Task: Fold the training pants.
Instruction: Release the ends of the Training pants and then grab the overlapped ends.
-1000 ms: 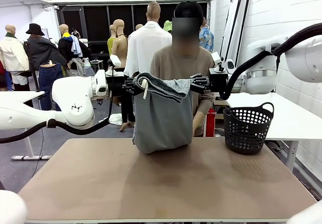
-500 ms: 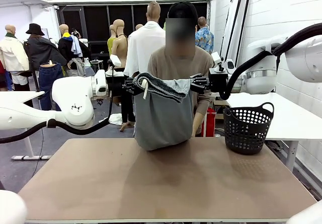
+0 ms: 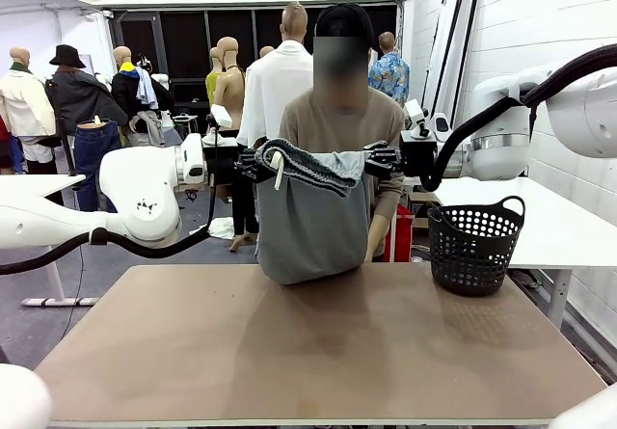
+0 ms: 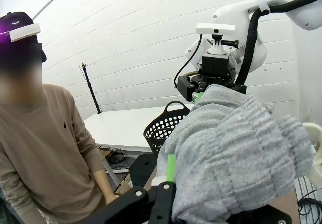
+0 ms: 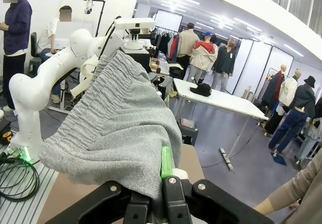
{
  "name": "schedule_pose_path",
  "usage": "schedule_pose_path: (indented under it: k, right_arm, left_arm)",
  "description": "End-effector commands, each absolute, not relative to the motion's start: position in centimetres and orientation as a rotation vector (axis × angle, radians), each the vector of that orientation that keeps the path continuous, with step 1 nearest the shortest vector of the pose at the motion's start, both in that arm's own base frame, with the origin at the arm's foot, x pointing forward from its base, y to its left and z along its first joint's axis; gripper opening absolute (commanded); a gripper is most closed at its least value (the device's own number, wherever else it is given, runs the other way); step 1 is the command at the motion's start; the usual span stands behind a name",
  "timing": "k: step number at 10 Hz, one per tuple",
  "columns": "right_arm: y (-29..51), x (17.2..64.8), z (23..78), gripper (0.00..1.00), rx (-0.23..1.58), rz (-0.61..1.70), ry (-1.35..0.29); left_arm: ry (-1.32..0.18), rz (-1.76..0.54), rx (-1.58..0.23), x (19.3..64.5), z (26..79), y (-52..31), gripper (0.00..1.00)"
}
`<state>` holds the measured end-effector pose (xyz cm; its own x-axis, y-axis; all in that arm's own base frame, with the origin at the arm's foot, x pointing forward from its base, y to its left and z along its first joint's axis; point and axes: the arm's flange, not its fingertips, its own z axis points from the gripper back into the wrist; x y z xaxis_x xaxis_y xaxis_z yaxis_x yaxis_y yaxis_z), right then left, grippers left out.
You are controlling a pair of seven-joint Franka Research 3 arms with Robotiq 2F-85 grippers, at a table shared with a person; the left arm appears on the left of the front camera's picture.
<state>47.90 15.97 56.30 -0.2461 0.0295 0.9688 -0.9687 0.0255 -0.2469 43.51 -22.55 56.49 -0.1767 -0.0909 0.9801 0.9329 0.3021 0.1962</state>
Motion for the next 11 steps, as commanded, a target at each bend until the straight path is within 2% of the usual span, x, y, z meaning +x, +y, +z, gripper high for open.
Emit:
schedule_pose_path:
  k: [1,11]
  right_arm:
    - [16.02,47.83,56.51,0.0,1.042,1.377,-1.387]
    - [16.02,47.83,56.51,0.0,1.042,1.377,-1.387]
  left_arm:
    - [-1.447,-1.112,-0.823,43.42,56.57,-22.73,0.0]
    - [-1.447,-1.112,-0.823,43.42,56.57,-22.73,0.0]
